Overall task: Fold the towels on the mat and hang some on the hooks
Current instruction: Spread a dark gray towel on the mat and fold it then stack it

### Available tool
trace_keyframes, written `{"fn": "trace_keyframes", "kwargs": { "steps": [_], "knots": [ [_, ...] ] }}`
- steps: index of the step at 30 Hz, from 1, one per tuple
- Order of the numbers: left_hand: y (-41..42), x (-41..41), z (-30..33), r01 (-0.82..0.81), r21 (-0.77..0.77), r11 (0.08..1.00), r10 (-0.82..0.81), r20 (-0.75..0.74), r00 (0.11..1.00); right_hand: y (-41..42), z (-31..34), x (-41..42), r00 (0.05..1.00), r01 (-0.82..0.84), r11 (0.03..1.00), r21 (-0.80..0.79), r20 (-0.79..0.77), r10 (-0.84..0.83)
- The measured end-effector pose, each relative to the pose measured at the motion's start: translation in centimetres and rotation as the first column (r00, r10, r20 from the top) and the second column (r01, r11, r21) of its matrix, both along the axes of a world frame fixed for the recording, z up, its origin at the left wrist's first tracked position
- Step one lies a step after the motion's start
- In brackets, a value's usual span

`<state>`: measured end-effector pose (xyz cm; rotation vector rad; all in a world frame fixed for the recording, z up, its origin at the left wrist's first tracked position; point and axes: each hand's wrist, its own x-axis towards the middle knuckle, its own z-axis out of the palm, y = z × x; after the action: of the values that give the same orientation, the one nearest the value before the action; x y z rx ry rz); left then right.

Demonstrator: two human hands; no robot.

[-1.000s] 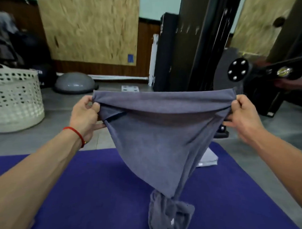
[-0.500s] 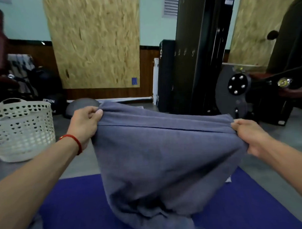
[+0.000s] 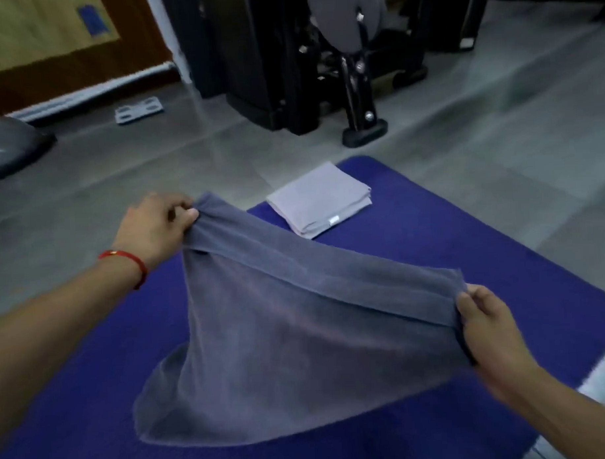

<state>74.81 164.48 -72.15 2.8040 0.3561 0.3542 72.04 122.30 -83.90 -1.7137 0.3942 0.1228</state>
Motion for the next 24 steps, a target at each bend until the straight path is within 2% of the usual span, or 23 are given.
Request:
{"fn": "trace_keyframes", "kwargs": {
  "steps": [2,4,6,8,10,12,14,15,17,19,21,22,24],
  "knots": [
    [-4.7,6.2,-1.5,-0.012,-0.037,0.999,0.012,-0.004,1.000,-3.0,-1.8,1.4,0.985,0.167,0.983,-0.079,0.059,-0.163],
    [-10.4,12.0,-2.2,0.013,-0.166,0.986,-0.011,0.012,1.000,-6.2,-3.0,3.1,0.936,0.335,0.933,-0.133,0.157,-0.314],
    [-16.3,17.7,-2.8,0.093,-0.373,0.923,-0.097,0.007,0.995,-10.1,-3.7,4.8,0.854,0.502,0.847,-0.175,0.254,-0.454],
    [-21.4,22.3,-3.7,0.144,-0.482,0.864,-0.154,0.017,0.988,-13.7,-4.1,6.1,0.768,0.636,0.732,-0.243,0.294,-0.569],
    [-25.5,25.2,-5.5,0.200,-0.422,0.884,-0.219,0.004,0.976,-16.9,-5.3,7.1,0.707,0.708,0.656,-0.263,0.243,-0.665],
    [-28.1,25.3,-8.7,0.302,-0.344,0.889,-0.348,-0.078,0.934,-19.6,-7.6,7.5,0.748,0.653,0.698,-0.293,0.111,-0.654],
    [-28.7,22.1,-12.6,0.366,-0.292,0.884,-0.440,-0.253,0.861,-20.8,-10.0,6.8,0.840,0.476,0.762,-0.440,-0.029,-0.541],
    [-28.0,19.5,-14.4,0.416,-0.253,0.873,-0.479,-0.293,0.827,-19.8,-10.4,5.8,0.890,0.359,0.790,-0.498,-0.072,-0.449],
    [-25.2,12.5,-17.3,0.537,-0.145,0.831,-0.556,-0.233,0.798,-16.1,-10.4,3.5,0.971,0.124,0.770,-0.625,-0.085,-0.225],
    [-21.2,4.3,-19.8,0.565,0.048,0.823,-0.551,-0.168,0.817,-12.2,-10.3,1.2,0.996,-0.037,0.685,-0.728,0.027,0.083],
    [-17.4,-4.2,-21.4,0.522,0.190,0.832,-0.492,-0.185,0.851,-9.0,-10.9,0.0,0.908,-0.186,0.583,-0.791,0.089,0.410],
    [-15.6,-7.8,-22.3,0.498,0.213,0.841,-0.461,-0.203,0.864,-7.4,-11.3,-0.2,0.838,-0.255,0.537,-0.804,0.093,0.538],
    [-12.9,-12.7,-24.4,0.473,0.224,0.852,-0.417,-0.258,0.872,-4.5,-11.3,-0.6,0.712,-0.371,0.442,-0.817,0.056,0.700]
  ]
}}
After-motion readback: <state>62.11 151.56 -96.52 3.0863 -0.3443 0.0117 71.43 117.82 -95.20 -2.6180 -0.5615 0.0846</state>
